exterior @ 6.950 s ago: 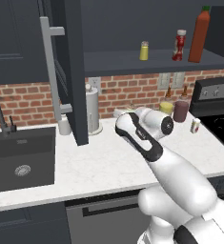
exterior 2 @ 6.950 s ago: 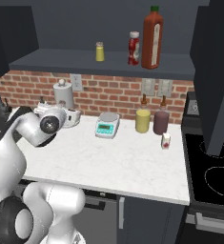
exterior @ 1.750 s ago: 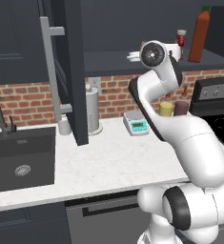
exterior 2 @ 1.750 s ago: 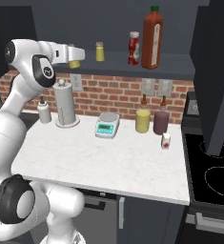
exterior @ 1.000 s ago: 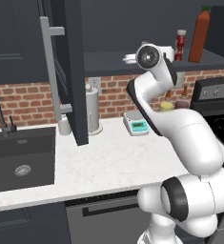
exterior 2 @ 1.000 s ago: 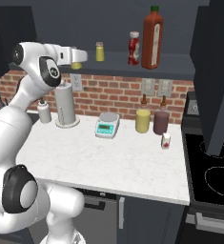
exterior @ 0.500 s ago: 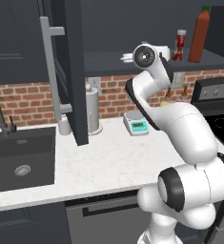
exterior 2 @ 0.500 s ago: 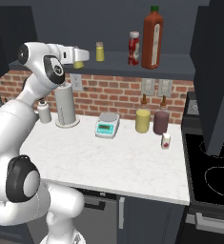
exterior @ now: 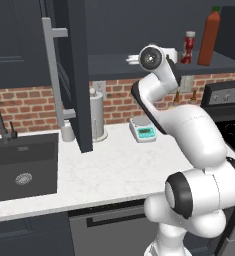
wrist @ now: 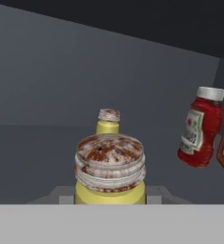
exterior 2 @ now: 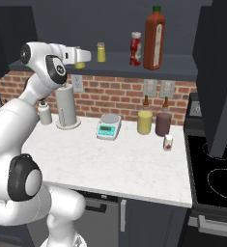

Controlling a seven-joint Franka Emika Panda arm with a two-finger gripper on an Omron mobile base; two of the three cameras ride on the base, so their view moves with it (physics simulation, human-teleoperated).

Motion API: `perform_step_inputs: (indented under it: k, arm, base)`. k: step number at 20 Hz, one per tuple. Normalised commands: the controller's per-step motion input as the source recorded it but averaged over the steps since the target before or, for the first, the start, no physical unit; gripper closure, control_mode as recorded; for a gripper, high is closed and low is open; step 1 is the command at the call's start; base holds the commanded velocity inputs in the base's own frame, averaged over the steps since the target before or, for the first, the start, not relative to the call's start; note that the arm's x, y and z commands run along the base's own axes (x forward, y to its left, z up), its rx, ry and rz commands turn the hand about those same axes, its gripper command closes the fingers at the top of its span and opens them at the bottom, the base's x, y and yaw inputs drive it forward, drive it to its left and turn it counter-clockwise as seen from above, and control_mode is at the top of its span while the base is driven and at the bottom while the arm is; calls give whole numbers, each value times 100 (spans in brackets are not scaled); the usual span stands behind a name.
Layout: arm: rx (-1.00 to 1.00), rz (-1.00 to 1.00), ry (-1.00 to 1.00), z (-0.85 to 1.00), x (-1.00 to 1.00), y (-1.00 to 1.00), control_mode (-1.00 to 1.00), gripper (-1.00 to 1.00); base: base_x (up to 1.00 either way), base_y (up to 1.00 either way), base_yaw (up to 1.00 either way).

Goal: Put the shaker and condiment bottle from the counter next to their counterparts in the cabinet.

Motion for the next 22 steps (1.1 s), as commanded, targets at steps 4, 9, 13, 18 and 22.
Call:
perform_step_inputs:
  k: [4,9,13,18,22]
  arm:
    - [0,0,-2,-4,14,0,-100,100]
    - [0,0,-2,-9,27,0,-100,100]
    - [0,0,-1,-7,34,0,-100,100]
    - [0,0,0,-7,31,0,-100,100]
    - [0,0,0,-3,33,0,-100,100]
  base:
    - [0,0,0]
    - [0,0,0]
    - [0,0,0]
    - [0,0,0]
    - [0,0,0]
